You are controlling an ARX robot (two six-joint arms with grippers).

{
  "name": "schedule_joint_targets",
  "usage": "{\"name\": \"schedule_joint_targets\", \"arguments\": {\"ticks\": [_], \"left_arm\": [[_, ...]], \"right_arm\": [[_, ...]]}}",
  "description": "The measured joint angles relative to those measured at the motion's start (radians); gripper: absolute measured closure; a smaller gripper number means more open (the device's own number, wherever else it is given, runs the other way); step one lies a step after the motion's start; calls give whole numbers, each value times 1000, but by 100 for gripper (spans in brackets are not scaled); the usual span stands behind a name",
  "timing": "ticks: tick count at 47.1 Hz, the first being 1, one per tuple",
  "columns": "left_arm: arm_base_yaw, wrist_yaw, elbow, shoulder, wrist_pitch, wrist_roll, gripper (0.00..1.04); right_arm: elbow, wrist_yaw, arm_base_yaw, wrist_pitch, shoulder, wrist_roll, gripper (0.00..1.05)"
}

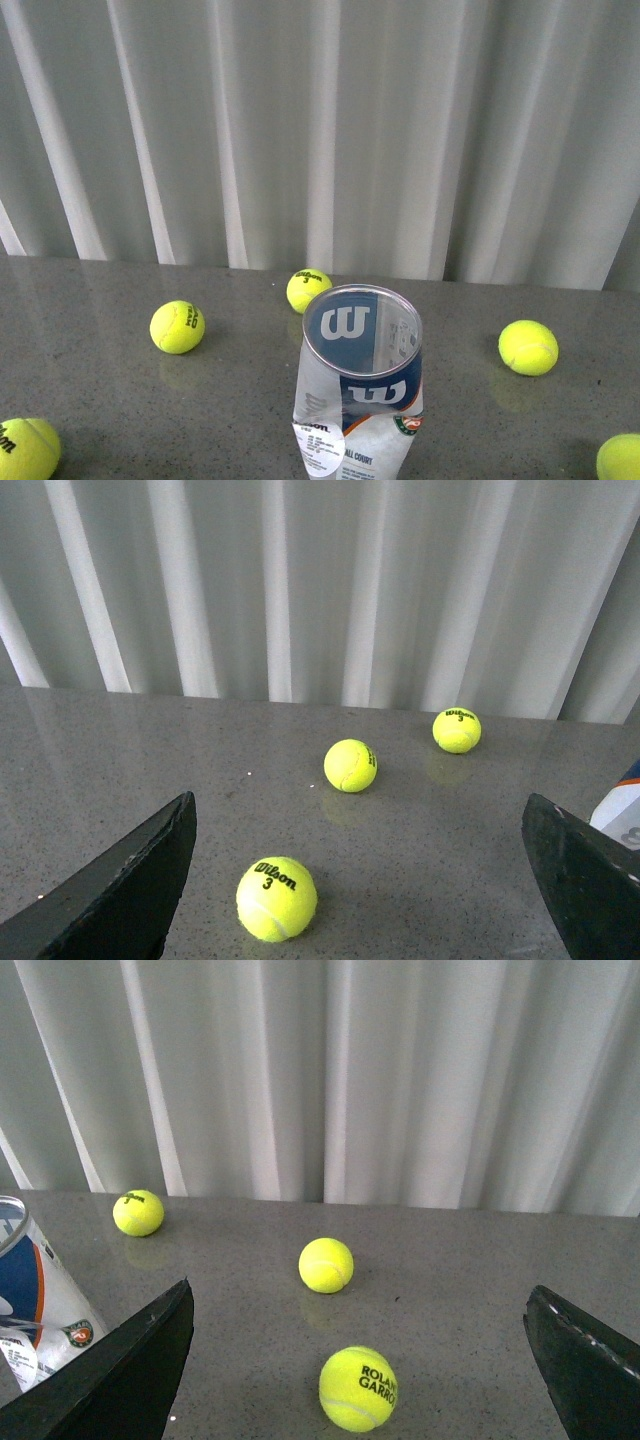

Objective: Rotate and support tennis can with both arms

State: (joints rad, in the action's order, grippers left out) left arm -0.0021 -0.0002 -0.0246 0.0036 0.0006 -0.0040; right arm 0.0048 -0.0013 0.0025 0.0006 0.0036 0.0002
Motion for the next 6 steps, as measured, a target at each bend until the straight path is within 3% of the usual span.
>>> {"name": "schedule_joint_targets", "arguments": {"ticks": [6], "left_arm": [[0,0,0,0,0,0,7]], "right_arm": [[0,0,0,0,0,0,7]]}}
